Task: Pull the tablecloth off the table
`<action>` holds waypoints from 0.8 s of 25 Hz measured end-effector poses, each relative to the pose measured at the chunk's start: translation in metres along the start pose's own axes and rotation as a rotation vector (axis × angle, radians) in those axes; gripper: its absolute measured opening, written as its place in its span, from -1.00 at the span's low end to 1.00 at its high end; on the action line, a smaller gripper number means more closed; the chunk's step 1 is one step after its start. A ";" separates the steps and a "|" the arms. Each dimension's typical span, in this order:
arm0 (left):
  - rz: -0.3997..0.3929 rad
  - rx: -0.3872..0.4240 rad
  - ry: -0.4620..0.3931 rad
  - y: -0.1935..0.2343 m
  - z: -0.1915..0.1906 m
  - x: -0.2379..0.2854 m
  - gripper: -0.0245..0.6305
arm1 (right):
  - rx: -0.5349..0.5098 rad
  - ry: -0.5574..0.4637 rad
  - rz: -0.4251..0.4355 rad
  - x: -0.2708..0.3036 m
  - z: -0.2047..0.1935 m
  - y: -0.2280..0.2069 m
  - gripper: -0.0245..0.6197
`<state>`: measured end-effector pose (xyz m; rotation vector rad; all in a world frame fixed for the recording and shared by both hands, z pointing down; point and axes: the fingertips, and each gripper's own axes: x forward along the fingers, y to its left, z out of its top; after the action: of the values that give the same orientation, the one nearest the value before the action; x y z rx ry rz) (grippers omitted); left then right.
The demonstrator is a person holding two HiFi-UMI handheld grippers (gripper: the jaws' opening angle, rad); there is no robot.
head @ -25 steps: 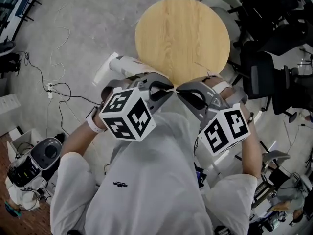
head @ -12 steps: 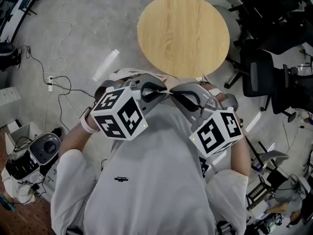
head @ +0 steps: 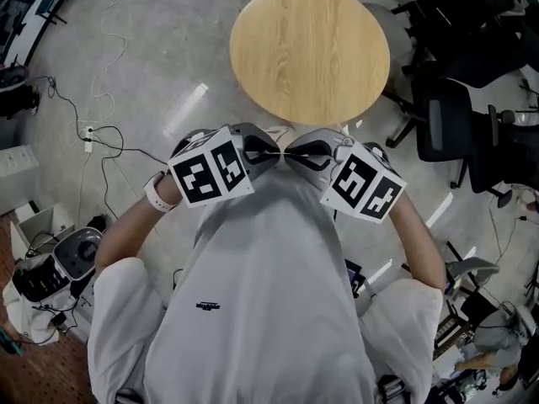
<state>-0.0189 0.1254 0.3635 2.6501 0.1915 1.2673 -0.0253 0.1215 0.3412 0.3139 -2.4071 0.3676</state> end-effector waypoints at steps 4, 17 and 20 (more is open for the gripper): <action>0.006 -0.048 -0.001 -0.002 0.003 0.011 -0.90 | 0.037 -0.018 0.036 -0.004 -0.011 0.000 -0.87; -0.004 -0.058 -0.003 -0.002 0.009 0.024 -0.89 | 0.065 -0.031 0.050 -0.010 -0.024 -0.004 -0.87; 0.002 -0.055 -0.008 0.001 0.013 0.023 -0.89 | 0.064 -0.035 0.050 -0.014 -0.022 -0.007 -0.87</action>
<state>0.0054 0.1276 0.3735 2.6094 0.1505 1.2438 0.0002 0.1242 0.3499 0.2904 -2.4442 0.4657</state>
